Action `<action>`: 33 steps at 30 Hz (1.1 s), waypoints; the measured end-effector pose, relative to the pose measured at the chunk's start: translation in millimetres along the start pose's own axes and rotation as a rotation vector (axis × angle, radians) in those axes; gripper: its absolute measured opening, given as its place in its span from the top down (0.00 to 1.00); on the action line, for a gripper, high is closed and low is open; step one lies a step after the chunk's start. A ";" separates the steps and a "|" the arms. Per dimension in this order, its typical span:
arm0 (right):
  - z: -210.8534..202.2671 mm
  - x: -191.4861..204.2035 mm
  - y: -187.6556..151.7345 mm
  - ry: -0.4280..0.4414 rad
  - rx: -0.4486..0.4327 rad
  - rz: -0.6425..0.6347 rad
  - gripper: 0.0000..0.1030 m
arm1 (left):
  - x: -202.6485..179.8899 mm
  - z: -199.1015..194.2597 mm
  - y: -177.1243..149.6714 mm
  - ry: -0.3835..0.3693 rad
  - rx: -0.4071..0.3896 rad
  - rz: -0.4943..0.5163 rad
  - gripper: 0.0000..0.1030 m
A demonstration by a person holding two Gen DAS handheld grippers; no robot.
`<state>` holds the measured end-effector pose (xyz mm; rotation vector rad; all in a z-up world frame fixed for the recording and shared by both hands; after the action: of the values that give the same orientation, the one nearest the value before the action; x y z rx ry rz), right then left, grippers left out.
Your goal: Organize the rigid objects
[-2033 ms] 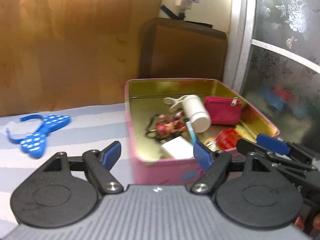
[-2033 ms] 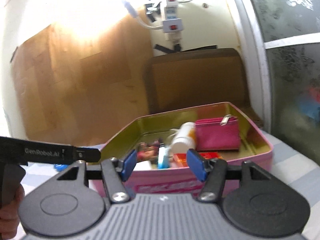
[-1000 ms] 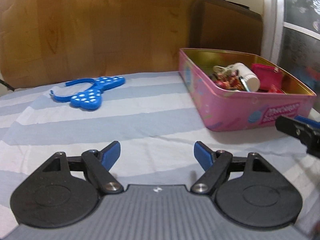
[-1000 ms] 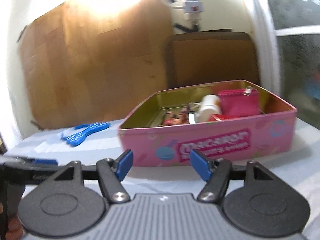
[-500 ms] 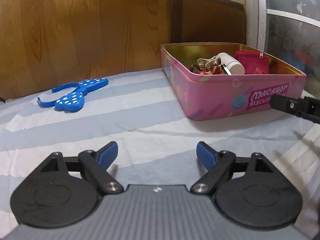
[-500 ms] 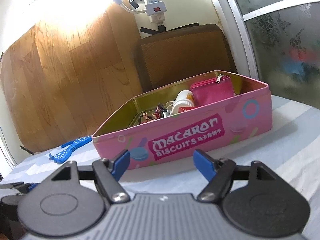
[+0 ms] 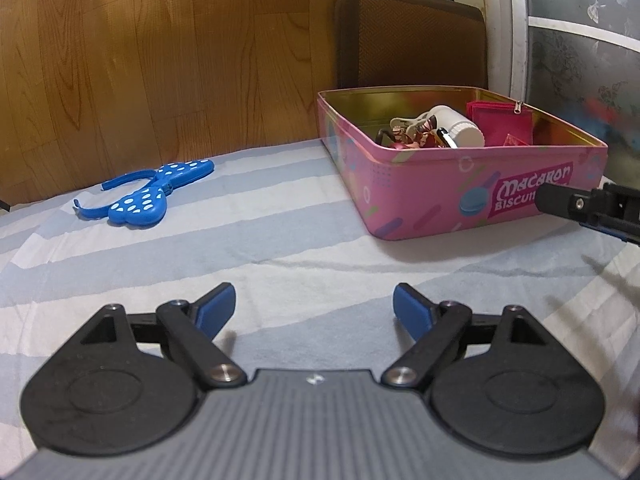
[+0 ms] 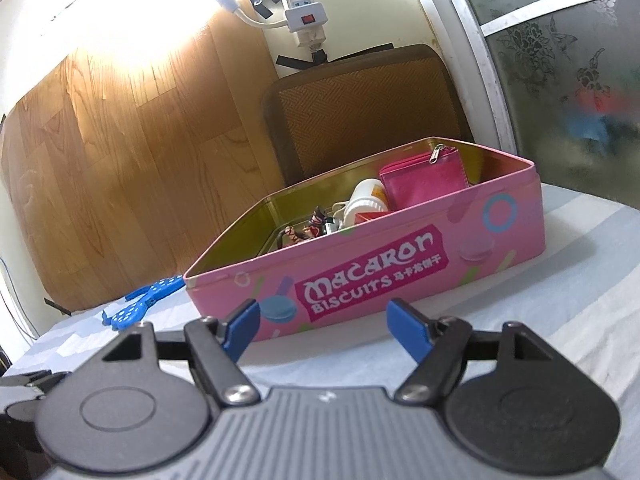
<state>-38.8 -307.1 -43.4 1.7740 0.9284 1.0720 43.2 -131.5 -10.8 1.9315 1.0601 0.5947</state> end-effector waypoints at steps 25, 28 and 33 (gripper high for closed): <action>90.0 262.5 -13.3 0.393 0.129 -0.611 0.30 | 198.0 -44.0 -23.3 0.239 -0.131 -0.511 0.15; 130.6 305.4 -17.1 0.362 0.137 -0.680 0.30 | 204.1 -47.8 -24.8 0.233 -0.153 -0.541 0.15; 172.0 359.9 -27.5 0.379 0.147 -0.812 0.42 | 223.7 -55.7 -32.2 0.233 -0.181 -0.662 0.15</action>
<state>243.9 -26.2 -10.6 1.1055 1.7942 0.8055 107.6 92.1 -5.0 1.2627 1.6311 0.5152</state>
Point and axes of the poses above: each gripper's, at about its wrist camera, not at the fingertips, and z roughly the way its jaws point, x to its left, y to its top, the point moved 2 cm from there along z, roughly the way its jaws point, and after that the axes turned 7 degrees about -y, right-handed, at the moved point
